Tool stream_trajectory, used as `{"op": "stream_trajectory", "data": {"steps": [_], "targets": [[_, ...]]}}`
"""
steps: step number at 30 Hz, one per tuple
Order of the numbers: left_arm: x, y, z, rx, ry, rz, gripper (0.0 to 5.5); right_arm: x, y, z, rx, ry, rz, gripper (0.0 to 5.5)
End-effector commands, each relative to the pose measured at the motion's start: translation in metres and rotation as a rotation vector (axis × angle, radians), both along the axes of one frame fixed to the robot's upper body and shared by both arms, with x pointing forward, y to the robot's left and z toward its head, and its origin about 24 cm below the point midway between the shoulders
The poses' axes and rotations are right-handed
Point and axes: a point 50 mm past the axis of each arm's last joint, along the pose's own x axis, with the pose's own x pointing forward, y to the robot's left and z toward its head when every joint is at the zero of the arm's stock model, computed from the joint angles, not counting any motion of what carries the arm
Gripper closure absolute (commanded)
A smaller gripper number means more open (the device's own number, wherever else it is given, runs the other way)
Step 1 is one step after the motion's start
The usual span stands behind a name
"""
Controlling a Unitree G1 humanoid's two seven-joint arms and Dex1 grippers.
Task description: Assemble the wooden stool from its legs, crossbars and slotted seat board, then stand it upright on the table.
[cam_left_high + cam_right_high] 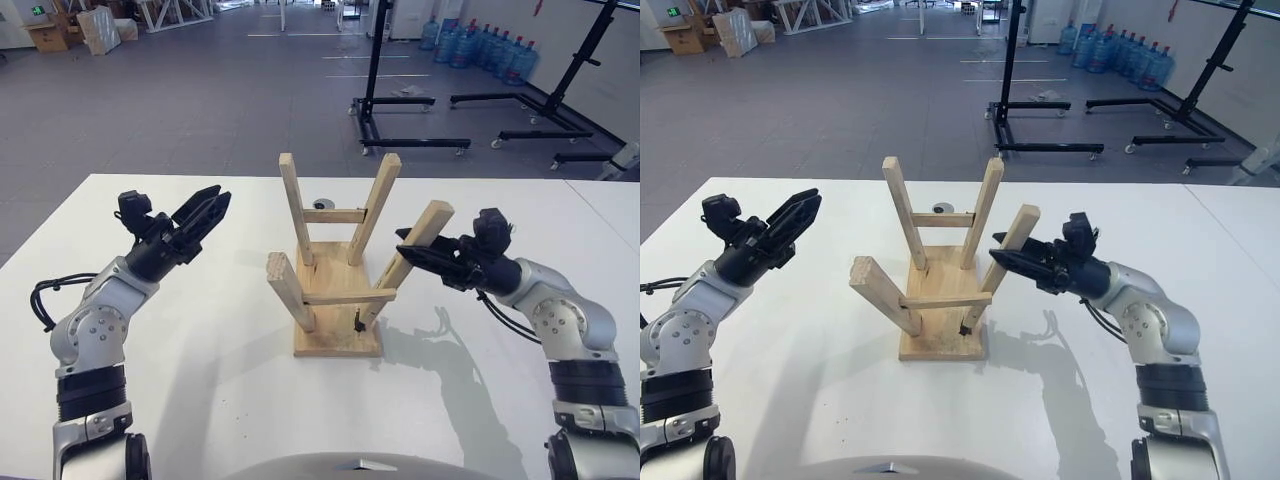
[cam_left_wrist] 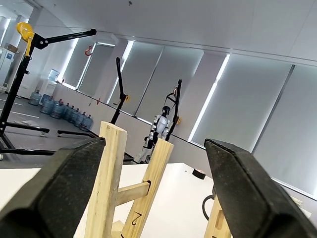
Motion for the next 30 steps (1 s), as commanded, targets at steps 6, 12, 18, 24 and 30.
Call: {"op": "stream_trajectory", "data": {"steps": [6, 12, 18, 24, 30], "targets": [[0.011, 0.001, -0.006, 0.065, 0.032, -0.027, 1.83, 0.011, 0.001, -0.012, -0.181, -0.092, 0.035, 3.45], [0.014, -0.003, -0.024, 0.061, 0.086, -0.003, 1.83, 0.018, 0.011, -0.020, -0.273, -0.129, 0.141, 3.45], [0.018, -0.003, -0.020, 0.065, 0.062, 0.014, 1.83, 0.019, 0.017, -0.019, -0.295, -0.179, 0.166, 3.45], [0.018, -0.006, -0.020, 0.074, 0.058, 0.003, 1.83, 0.017, 0.021, -0.022, -0.286, -0.199, 0.140, 3.45], [0.018, -0.021, -0.019, 0.098, 0.046, -0.052, 1.83, 0.015, 0.030, -0.023, -0.288, -0.187, 0.153, 3.45]]}}
